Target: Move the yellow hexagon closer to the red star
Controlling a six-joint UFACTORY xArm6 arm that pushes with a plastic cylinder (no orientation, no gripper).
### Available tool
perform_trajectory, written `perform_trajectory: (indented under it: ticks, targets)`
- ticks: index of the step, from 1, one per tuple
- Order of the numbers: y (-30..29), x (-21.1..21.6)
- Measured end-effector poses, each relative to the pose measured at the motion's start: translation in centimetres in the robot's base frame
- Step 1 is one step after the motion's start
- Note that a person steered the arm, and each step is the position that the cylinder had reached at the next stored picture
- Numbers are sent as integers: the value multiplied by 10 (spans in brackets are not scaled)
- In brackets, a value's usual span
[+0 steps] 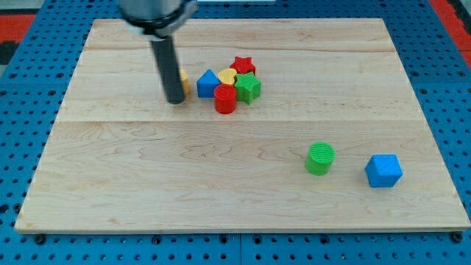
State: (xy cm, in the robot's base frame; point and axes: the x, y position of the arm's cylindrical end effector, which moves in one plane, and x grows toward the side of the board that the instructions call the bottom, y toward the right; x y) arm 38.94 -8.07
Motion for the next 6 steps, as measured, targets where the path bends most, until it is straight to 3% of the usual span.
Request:
perform_trajectory:
  ticks: [2,3,4,6]
  targets:
    - [-1,-19]
    - [-59,-17]
    - [-63,-45]
    - [1,-54]
